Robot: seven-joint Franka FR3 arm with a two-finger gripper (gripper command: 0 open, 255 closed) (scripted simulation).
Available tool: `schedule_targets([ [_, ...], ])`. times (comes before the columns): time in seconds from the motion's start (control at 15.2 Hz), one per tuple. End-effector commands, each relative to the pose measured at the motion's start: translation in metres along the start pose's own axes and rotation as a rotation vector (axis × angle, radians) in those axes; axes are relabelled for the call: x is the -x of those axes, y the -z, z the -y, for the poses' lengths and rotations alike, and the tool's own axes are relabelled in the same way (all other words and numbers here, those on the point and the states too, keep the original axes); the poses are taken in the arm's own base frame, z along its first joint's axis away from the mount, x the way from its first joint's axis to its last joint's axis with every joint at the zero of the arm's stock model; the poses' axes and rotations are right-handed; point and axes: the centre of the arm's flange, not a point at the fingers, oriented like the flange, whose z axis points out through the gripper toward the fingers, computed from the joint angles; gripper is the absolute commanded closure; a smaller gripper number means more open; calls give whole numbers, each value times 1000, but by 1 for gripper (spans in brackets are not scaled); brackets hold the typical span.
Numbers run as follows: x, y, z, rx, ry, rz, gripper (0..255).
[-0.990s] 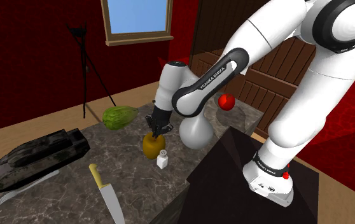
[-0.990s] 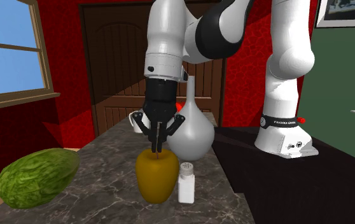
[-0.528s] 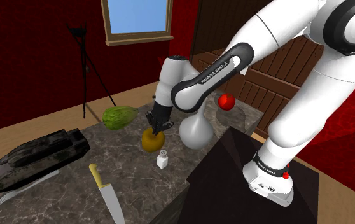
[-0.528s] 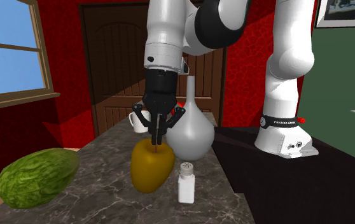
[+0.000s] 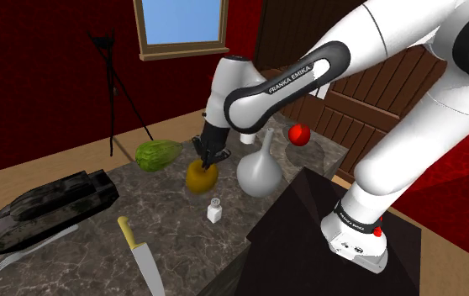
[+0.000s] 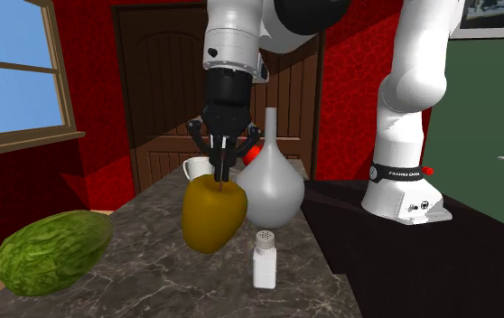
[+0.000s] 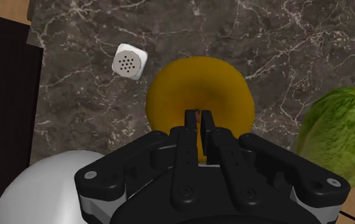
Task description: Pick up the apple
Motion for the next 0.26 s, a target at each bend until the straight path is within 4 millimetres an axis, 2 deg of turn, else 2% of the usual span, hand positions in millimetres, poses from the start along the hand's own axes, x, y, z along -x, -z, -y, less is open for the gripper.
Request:
schedule_targets([
  [0.0,1,10,1,0,0,1,255],
  [0.2,2,16,2,0,0,1,255],
])
